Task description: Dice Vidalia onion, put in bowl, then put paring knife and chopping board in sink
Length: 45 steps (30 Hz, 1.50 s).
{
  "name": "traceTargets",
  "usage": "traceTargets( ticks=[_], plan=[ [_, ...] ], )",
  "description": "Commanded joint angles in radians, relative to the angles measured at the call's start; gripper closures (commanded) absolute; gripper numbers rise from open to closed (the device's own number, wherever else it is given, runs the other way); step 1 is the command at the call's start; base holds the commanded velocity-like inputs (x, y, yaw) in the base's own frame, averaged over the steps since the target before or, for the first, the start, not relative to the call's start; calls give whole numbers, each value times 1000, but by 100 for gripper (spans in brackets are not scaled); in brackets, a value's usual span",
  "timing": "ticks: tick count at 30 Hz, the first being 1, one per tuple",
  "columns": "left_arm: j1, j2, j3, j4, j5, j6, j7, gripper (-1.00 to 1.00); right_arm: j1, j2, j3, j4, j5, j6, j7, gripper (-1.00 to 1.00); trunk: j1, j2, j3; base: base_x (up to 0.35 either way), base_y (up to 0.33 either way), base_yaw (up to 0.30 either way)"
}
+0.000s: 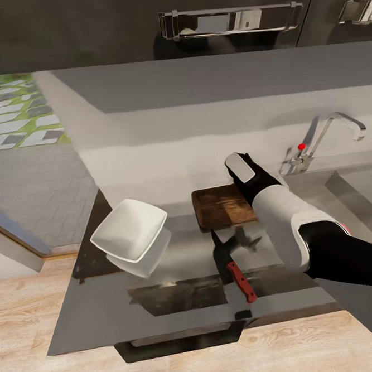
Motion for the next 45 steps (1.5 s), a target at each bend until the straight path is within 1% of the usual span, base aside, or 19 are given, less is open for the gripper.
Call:
traceTargets(
  ticks=[1,8,15,24,29,34,39,45],
  plan=[
    [1,-1,2,-2,6,-1,0,-100,-1,0,1,-9,-4,-3,-8,-100,0,-2,-2,-260,0,0],
    [1,-1,2,-1,6,-1,0,-100,-1,0,2,-39,-4,23,-29,-100,0,-2,-2,-310,0,0],
    [1,-1,2,-1,6,-1,0,-100,-1,0,3,-38,-4,26,-28,-100,0,-2,-2,-334,0,0],
    [1,-1,2,-1,6,-1,0,-100,-1,0,9,-30,-3,50,-20,-100,0,-2,-2,-337,0,0],
    [1,-1,2,-1,6,-1,0,-100,-1,0,18,-28,-3,59,8,-100,0,-2,-2,-337,0,0],
    [1,-1,2,-1,6,-1,0,-100,-1,0,49,-21,-2,108,49,-100,0,-2,-2,-338,0,0],
    [1,-1,2,-1,6,-1,0,-100,-1,0,57,-9,-2,127,75,-100,0,-2,-2,-338,0,0],
    [1,-2,2,-1,6,-1,0,-100,-1,0,58,20,-2,131,107,-100,0,-2,-2,-338,0,0]
  ],
)
